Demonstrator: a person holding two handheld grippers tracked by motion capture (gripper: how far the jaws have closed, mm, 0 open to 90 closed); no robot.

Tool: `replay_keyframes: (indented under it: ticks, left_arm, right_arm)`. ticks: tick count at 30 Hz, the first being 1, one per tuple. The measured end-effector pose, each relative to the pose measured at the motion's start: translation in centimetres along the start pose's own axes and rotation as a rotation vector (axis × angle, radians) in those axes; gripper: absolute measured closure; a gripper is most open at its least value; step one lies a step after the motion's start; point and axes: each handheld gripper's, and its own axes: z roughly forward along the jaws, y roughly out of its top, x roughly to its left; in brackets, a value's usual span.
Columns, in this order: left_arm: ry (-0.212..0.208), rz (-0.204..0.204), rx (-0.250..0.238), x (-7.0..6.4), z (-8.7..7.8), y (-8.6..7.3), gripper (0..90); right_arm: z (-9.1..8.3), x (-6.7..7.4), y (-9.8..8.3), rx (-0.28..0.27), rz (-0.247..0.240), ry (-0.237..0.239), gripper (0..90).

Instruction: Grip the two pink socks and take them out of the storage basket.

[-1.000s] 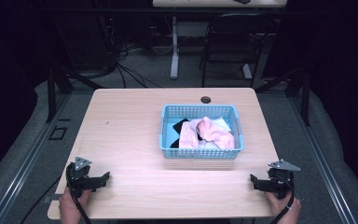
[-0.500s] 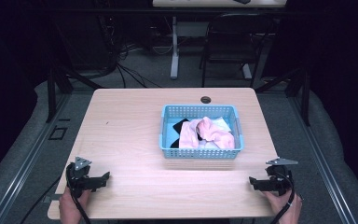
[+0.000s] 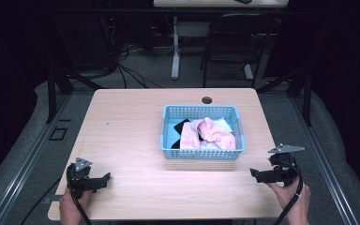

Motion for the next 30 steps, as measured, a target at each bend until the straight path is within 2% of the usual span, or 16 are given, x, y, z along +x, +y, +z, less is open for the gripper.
replay_keyframes:
  ticks: [7,12,23,30]
  left_arm:
    - [-0.001,0.000,-0.001,0.0,0.0,0.0,0.5]
    - [-0.002,0.000,-0.001,0.0,0.0,0.0,0.5]
    - [-0.002,0.000,-0.001,0.0,0.0,0.0,0.5]
    - [-0.001,0.000,0.000,0.0,0.0,0.0,0.5]
  right_arm:
    - [-1.1,0.6,2.9,0.021,-0.041,0.018,2.1]
    - [-1.2,1.1,4.7,0.034,-0.074,0.032,2.0]
    - [-0.1,2.1,8.8,0.070,-0.134,0.071,2.3]
    - [0.9,3.0,11.5,0.115,-0.179,0.098,1.9]
